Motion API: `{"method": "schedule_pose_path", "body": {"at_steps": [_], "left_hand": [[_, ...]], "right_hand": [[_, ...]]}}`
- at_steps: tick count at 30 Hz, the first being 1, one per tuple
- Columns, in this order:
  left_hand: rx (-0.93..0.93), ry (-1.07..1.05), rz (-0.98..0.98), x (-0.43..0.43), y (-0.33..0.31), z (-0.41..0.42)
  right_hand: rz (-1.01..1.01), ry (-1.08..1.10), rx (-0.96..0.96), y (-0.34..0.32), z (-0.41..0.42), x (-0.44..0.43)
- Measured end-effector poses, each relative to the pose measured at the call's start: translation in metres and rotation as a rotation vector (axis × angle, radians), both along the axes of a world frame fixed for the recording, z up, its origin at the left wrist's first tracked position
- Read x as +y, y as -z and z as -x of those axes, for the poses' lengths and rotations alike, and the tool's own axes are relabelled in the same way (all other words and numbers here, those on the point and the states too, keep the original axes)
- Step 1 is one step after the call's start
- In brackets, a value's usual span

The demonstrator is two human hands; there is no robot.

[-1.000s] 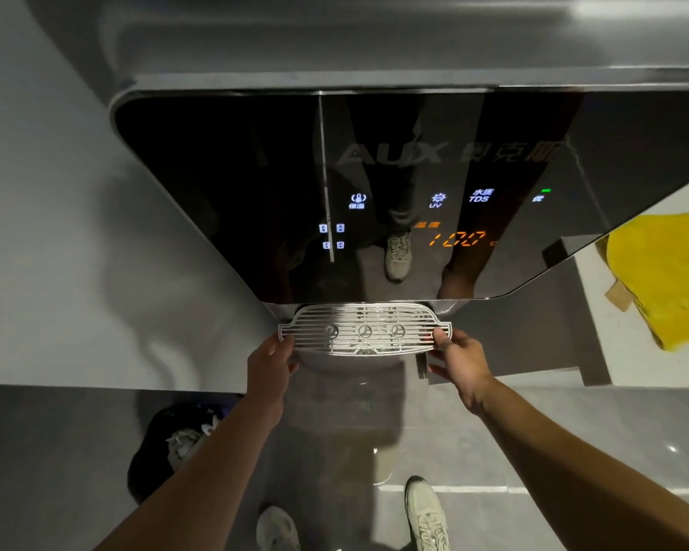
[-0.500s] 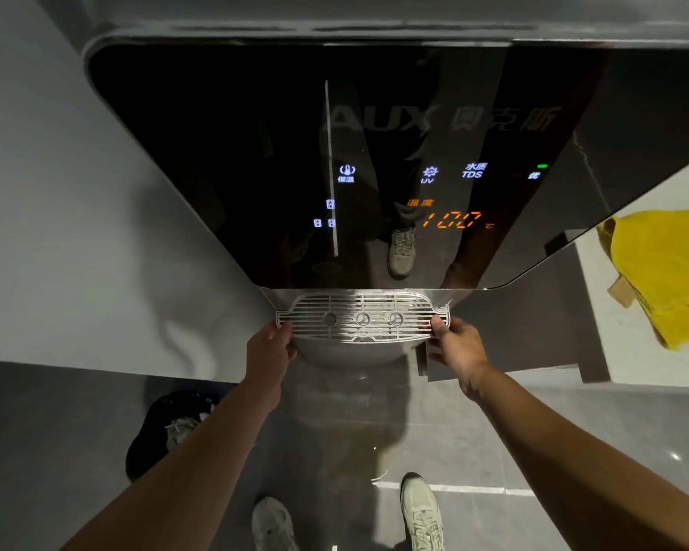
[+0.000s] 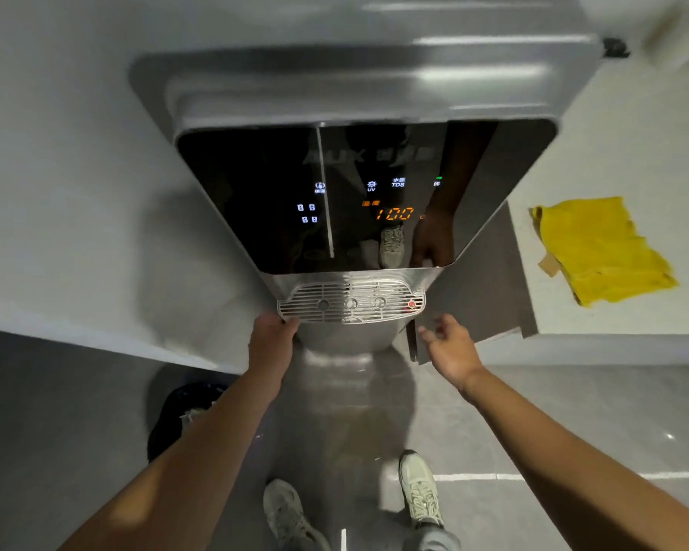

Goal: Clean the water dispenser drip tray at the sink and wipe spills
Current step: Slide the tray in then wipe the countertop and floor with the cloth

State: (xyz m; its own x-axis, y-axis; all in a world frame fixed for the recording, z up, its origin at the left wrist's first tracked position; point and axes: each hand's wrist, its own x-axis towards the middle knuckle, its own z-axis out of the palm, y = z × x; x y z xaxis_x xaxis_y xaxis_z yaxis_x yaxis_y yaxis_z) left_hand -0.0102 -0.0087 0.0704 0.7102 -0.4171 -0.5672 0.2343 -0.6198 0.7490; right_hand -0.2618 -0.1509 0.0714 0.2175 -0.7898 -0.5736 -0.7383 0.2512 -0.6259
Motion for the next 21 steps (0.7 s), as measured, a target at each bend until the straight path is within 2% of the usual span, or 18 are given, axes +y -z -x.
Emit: {"method": "schedule_pose_path", "body": {"at_steps": [4, 7, 11, 13, 15, 18, 19, 21], "left_hand": [[0.04, 0.293, 0.047, 0.02, -0.054, 0.034], [-0.102, 0.536, 0.07, 0.027, -0.092, 0.061], [-0.249, 0.705, 0.17, 0.017, -0.142, 0.095], [-0.3, 0.797, 0.19, 0.005, -0.159, 0.109], [-0.353, 0.869, 0.195, -0.012, -0.173, 0.124], [-0.419, 0.878, 0.19, -0.043, -0.185, 0.151], [-0.438, 0.858, 0.186, -0.053, -0.189, 0.161], [-0.487, 0.827, 0.172, -0.073, -0.195, 0.181]], "right_hand": [[0.25, -0.15, -0.012, -0.07, 0.043, 0.027], [0.486, -0.101, 0.001, -0.127, 0.068, 0.018], [0.748, -0.161, 0.05, -0.174, 0.089, -0.039], [0.741, -0.27, 0.175, -0.18, 0.097, -0.077], [0.63, -0.386, 0.32, -0.173, 0.108, -0.11], [0.581, -0.514, 0.569, -0.151, 0.129, -0.132], [0.635, -0.53, 0.601, -0.145, 0.134, -0.134], [0.682, -0.491, 0.544, -0.137, 0.146, -0.133]]}}
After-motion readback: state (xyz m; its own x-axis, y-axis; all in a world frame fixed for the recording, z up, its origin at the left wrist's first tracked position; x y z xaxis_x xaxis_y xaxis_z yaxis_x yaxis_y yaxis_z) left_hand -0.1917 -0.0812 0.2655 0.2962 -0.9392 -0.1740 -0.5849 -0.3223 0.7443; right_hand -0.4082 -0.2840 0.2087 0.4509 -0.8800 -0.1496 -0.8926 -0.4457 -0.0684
